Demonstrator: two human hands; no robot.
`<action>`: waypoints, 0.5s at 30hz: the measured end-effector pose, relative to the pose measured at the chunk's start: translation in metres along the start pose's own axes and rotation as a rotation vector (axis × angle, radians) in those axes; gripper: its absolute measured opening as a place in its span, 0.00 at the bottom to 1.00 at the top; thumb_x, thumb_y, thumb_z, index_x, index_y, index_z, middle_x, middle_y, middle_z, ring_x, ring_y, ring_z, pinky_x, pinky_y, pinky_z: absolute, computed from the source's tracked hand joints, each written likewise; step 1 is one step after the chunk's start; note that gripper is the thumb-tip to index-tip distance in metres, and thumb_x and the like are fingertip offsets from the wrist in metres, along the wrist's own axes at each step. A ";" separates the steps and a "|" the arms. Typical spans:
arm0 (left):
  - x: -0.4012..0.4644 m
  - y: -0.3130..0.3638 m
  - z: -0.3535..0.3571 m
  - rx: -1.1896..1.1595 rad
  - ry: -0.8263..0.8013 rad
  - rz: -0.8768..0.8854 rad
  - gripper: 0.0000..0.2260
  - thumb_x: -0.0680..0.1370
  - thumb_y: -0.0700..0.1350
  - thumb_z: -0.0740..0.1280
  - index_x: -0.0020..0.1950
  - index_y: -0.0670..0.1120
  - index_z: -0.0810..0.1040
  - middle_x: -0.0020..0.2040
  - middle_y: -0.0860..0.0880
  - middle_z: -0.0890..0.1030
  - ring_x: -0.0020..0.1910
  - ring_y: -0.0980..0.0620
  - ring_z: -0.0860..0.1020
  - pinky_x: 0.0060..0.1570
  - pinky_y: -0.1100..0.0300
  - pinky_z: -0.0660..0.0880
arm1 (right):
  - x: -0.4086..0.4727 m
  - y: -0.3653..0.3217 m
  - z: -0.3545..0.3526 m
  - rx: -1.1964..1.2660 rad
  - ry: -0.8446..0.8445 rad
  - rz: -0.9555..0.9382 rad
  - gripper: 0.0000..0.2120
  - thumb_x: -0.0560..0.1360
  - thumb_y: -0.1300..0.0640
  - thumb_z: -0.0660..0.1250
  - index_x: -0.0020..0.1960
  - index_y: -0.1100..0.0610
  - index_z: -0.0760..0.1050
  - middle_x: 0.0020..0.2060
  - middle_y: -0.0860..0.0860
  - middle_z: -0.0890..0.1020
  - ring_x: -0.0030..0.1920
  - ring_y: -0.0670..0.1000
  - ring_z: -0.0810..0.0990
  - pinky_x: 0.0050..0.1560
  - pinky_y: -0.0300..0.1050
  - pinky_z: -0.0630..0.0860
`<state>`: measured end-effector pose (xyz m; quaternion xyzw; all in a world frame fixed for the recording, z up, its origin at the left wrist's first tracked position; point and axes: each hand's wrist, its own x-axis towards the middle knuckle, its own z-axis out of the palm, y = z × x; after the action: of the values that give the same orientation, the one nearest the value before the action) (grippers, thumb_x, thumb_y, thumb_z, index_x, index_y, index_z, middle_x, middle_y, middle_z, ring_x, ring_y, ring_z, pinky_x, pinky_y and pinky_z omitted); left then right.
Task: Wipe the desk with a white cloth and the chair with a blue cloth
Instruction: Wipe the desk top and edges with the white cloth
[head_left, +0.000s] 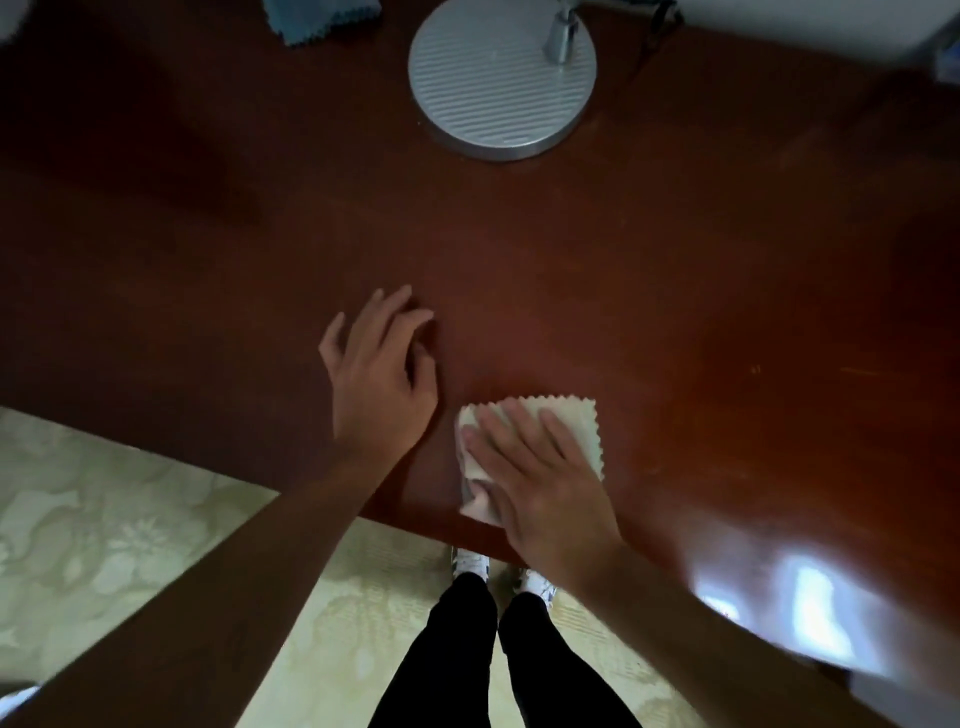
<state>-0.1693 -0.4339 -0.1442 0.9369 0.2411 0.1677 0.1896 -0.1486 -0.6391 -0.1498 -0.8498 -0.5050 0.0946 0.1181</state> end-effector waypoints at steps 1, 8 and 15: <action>-0.012 -0.005 -0.003 0.010 -0.017 -0.017 0.15 0.75 0.41 0.64 0.61 0.46 0.79 0.69 0.49 0.75 0.73 0.50 0.68 0.72 0.44 0.58 | 0.003 0.004 -0.002 -0.006 0.000 -0.012 0.22 0.81 0.50 0.56 0.74 0.53 0.67 0.74 0.50 0.66 0.76 0.54 0.61 0.74 0.56 0.60; -0.044 -0.010 -0.002 0.048 -0.052 -0.023 0.17 0.79 0.44 0.61 0.67 0.43 0.76 0.71 0.45 0.74 0.74 0.46 0.67 0.73 0.43 0.60 | 0.095 0.054 -0.024 -0.047 0.062 0.322 0.22 0.84 0.50 0.50 0.77 0.52 0.60 0.76 0.53 0.62 0.78 0.57 0.54 0.76 0.55 0.51; -0.042 -0.011 -0.005 0.019 -0.080 -0.063 0.17 0.78 0.41 0.60 0.67 0.43 0.76 0.71 0.47 0.74 0.75 0.48 0.66 0.74 0.46 0.58 | 0.001 -0.062 0.019 -0.008 -0.029 0.120 0.24 0.84 0.49 0.45 0.77 0.54 0.59 0.77 0.52 0.60 0.78 0.56 0.54 0.74 0.60 0.56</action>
<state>-0.2104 -0.4450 -0.1541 0.9365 0.2644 0.1215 0.1955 -0.2052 -0.6073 -0.1492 -0.8774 -0.4553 0.1119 0.1015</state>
